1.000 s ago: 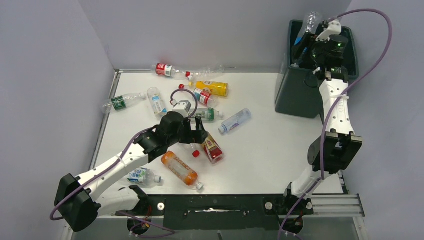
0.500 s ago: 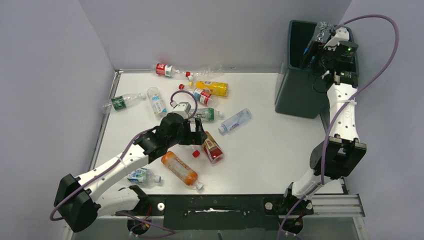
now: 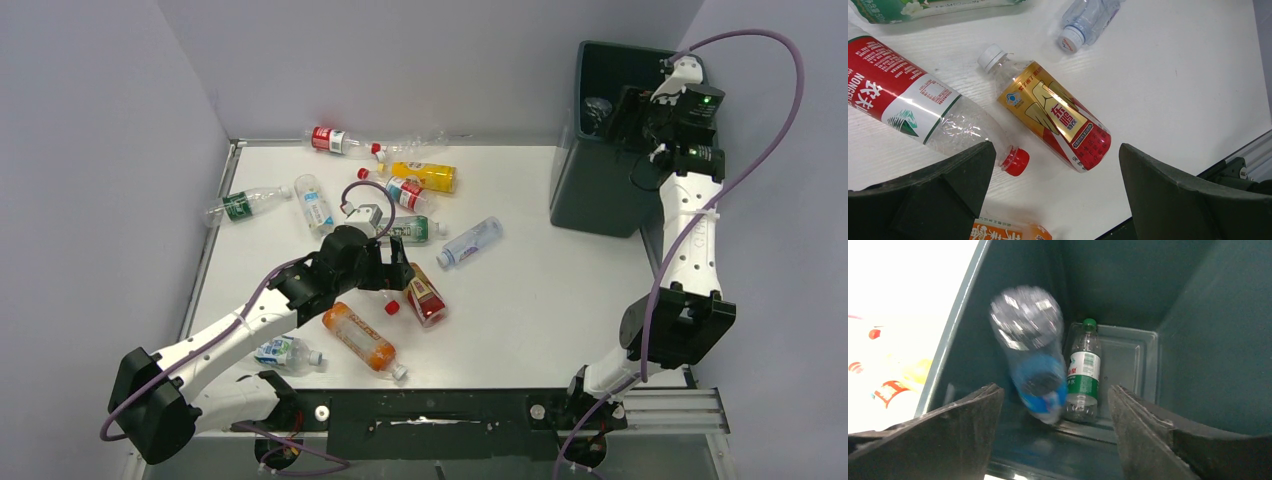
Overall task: Put the plastic bottles in the bin
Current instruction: Place the plastic bottle in the trash bin, then adjust the trash bin at the center of the board.
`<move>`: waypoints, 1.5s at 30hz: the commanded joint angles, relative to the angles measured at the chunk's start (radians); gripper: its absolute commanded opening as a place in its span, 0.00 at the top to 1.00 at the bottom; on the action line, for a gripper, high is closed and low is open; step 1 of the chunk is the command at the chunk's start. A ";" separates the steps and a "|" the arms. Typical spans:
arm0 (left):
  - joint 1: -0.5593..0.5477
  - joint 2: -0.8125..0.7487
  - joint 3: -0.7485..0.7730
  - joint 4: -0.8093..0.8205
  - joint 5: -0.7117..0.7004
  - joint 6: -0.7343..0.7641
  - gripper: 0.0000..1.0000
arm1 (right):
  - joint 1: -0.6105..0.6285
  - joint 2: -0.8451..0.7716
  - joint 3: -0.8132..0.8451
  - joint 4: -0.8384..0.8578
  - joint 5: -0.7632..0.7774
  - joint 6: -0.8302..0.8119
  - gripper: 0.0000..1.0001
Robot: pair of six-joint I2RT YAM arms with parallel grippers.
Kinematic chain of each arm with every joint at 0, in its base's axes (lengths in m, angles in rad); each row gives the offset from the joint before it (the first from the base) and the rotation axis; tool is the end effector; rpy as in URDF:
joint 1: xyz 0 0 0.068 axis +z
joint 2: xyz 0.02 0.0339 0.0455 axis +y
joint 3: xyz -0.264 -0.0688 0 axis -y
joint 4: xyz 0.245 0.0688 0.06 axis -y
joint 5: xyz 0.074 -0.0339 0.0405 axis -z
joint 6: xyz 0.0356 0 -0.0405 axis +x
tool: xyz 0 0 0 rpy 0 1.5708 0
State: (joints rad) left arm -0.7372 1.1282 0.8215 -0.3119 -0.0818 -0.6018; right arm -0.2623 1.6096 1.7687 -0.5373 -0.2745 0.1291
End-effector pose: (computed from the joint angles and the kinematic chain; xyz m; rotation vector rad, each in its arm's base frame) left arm 0.1854 -0.1644 0.2718 0.1056 2.2640 -0.6524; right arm 0.3533 -0.0849 0.4354 0.1978 1.9282 0.1788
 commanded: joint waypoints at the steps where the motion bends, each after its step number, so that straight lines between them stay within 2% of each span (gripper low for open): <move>1: -0.004 -0.024 0.015 0.026 0.002 -0.009 0.02 | -0.005 -0.043 0.024 -0.013 -0.014 -0.015 0.14; 8: -0.004 -0.021 0.016 0.033 0.003 -0.010 0.02 | 0.026 -0.071 0.029 -0.002 -0.069 0.011 0.01; 14: -0.004 -0.020 0.028 0.035 -0.010 0.010 0.02 | 0.223 -0.086 0.042 -0.054 0.045 -0.025 0.02; 22: -0.001 -0.047 0.074 -0.019 -0.079 0.068 0.02 | 0.428 -0.168 -0.045 -0.049 0.188 -0.039 0.02; 32: 0.001 -0.022 0.086 -0.018 -0.062 0.079 0.02 | 0.422 -0.175 -0.068 -0.089 0.312 -0.061 0.02; 36: 0.001 -0.017 0.081 -0.010 -0.048 0.074 0.02 | 0.398 -0.173 -0.067 -0.053 0.328 -0.055 0.02; 40: 0.000 -0.016 0.081 -0.006 -0.043 0.069 0.02 | 0.391 -0.142 -0.017 -0.032 0.343 -0.048 0.00; 45: -0.001 -0.029 0.062 0.003 -0.037 0.055 0.02 | 0.391 -0.057 0.066 -0.028 0.349 -0.040 0.04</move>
State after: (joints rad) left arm -0.7372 1.1137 0.8581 -0.3553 -0.1326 -0.5392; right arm 0.1299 1.5009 1.7489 -0.6296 0.0479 0.0860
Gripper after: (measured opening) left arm 0.977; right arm 0.976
